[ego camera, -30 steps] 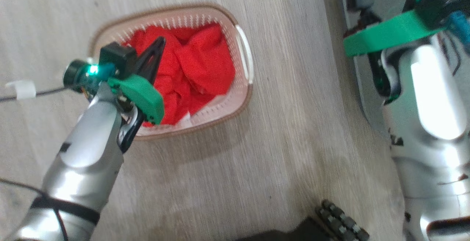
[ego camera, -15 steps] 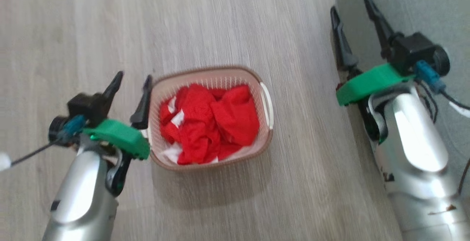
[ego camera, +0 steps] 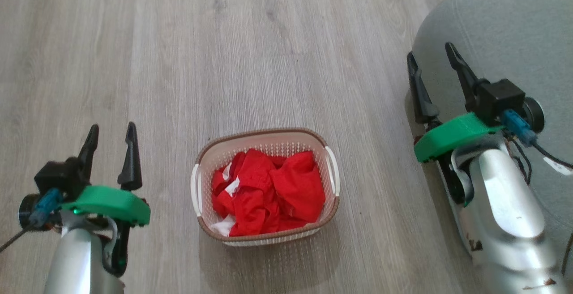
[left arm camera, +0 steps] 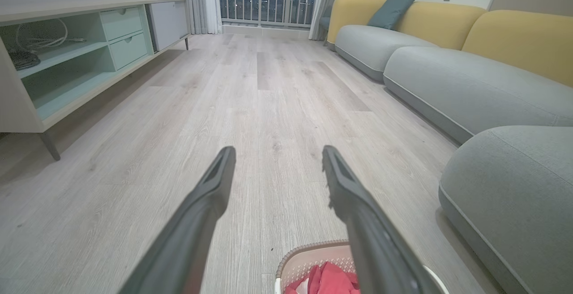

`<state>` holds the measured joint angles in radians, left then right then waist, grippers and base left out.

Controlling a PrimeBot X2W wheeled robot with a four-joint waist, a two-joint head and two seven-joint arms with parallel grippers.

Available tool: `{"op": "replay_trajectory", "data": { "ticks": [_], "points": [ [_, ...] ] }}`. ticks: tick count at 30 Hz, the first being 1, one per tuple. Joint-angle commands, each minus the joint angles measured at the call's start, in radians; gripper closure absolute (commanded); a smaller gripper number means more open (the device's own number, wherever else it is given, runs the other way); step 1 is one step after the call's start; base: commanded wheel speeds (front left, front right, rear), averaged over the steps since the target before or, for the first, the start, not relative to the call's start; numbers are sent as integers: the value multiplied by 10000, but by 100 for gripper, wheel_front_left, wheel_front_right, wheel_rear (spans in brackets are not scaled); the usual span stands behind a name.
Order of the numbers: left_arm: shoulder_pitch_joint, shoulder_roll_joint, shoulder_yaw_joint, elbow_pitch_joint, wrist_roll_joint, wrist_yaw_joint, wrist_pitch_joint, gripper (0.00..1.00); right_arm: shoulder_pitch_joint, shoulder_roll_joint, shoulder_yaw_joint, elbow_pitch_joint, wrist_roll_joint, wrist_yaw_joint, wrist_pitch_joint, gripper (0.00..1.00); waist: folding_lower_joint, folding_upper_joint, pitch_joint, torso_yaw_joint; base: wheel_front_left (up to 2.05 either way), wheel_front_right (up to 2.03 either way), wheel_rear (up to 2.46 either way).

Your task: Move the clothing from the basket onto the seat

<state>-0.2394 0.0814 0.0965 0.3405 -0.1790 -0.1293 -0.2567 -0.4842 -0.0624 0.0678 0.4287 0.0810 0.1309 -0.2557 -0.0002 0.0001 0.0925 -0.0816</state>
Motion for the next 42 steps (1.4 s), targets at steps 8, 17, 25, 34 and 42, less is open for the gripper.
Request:
{"op": "replay_trajectory", "data": {
  "ticks": [8,17,25,34,42],
  "points": [
    [357,-52,614,-703,263,-12,-51,0,412,0,-90,-475,183,-2,-61,0,2,-1,-498,-78,0,0,0],
    [546,-167,393,-699,297,-12,-51,0,476,-13,-325,-704,162,-2,-61,0,2,-1,-107,-229,0,0,0],
    [-263,27,-700,670,-40,-13,-51,0,-440,76,-205,-954,-14,-2,-61,0,2,-1,1340,-567,0,0,0],
    [-1863,79,-2012,2174,-105,-13,-51,0,-1715,118,54,-1306,-19,-2,-61,0,2,-1,3376,-1122,0,0,0],
    [-3408,254,-2759,3873,-441,-13,-51,0,-2706,120,26,-1905,-25,-2,-61,0,2,-1,5368,-1487,0,0,0]
  ]
}}
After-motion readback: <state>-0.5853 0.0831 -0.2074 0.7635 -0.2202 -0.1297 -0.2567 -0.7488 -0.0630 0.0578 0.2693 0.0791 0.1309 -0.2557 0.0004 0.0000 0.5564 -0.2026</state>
